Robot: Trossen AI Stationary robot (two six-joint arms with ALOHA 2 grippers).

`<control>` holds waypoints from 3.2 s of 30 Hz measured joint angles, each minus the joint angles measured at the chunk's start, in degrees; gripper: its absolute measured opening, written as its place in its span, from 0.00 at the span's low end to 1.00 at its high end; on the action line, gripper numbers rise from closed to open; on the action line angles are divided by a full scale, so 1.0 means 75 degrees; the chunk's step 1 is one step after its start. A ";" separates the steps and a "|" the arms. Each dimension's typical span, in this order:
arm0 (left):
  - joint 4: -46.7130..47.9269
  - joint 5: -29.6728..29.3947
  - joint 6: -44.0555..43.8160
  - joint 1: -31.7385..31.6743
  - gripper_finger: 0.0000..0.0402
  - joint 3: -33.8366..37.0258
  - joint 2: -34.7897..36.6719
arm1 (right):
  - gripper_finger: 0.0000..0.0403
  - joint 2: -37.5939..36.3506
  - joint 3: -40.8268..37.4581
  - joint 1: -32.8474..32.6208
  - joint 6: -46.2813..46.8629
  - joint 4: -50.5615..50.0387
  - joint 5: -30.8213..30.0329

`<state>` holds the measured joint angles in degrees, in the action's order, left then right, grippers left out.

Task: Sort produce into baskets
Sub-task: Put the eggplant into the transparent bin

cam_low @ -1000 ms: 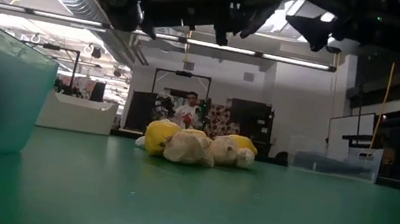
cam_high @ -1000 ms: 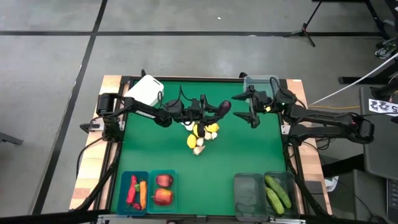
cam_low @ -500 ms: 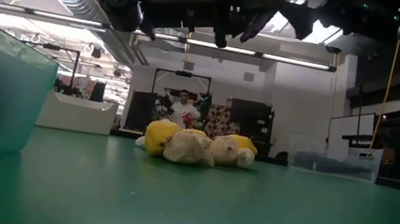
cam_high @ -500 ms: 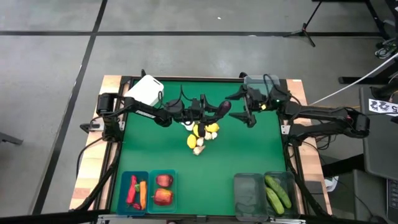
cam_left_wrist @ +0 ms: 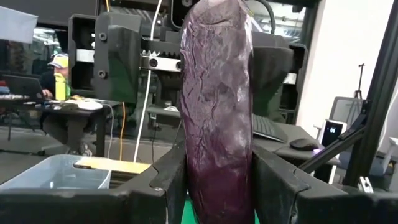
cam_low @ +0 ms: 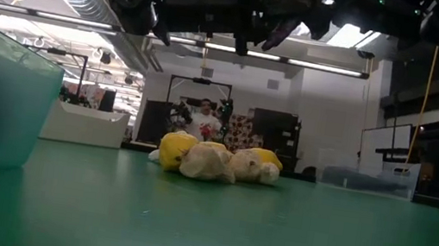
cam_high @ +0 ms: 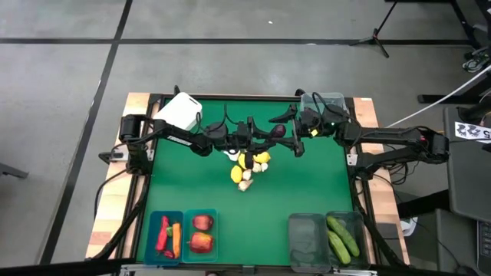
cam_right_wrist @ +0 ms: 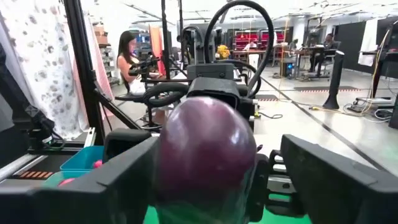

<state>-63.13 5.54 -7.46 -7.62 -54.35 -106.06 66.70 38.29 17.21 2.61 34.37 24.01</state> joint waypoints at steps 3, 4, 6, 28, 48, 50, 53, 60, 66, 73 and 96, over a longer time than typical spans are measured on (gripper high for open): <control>0.0001 -0.0004 0.0000 0.0000 0.36 0.0000 0.0000 | 0.69 0.0025 0.0034 0.0000 0.0014 -0.0046 -0.0059; 0.0011 -0.0014 0.0000 0.0000 0.36 0.0000 0.0000 | 0.64 0.0026 0.0034 0.0000 0.0014 -0.0090 -0.0067; 0.0012 -0.0021 0.0000 0.0000 0.36 0.0000 0.0000 | 0.55 0.0026 0.0032 0.0000 0.0014 -0.0195 -0.0063; 0.6132 0.0113 0.1008 -0.0082 0.68 -0.0003 0.2149 | 0.36 -0.0061 0.0035 0.0057 -0.0135 -0.1544 -0.0774; 0.8733 -0.0832 0.0589 -0.0076 0.68 -0.0003 0.2798 | 0.36 -0.0566 0.0040 0.2542 -0.1296 -0.4945 -0.5939; 0.8764 -0.0836 0.0586 -0.0076 0.68 -0.0003 0.2801 | 0.36 -0.0566 0.0092 0.2622 -0.1337 -0.4905 -0.5901; 0.8817 -0.0838 0.0589 -0.0082 0.68 -0.0003 0.2801 | 0.38 -0.0563 0.0353 0.2605 -0.1370 -0.5106 -0.5837; 0.8799 -0.0839 0.0592 -0.0083 0.68 -0.0003 0.2801 | 0.38 -0.0560 0.0971 0.2614 -0.1376 -0.5873 -0.6004; 0.8801 -0.0839 0.0586 -0.0082 0.68 -0.0003 0.2801 | 0.38 -0.0356 0.0985 0.2681 -0.1609 -0.6453 -0.7802; 0.8795 -0.0839 0.0582 -0.0085 0.68 -0.0003 0.2801 | 0.39 0.0685 0.0982 0.3200 -0.1746 -0.7067 -0.8422; 0.9898 -0.0896 0.0731 0.0033 0.68 -0.0003 0.2795 | 0.70 0.1114 0.1441 0.3410 -0.2172 -0.7702 -0.7589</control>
<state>11.10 -1.18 -1.98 -7.37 -54.37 -85.10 75.05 49.09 42.78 -13.68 -23.40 -32.91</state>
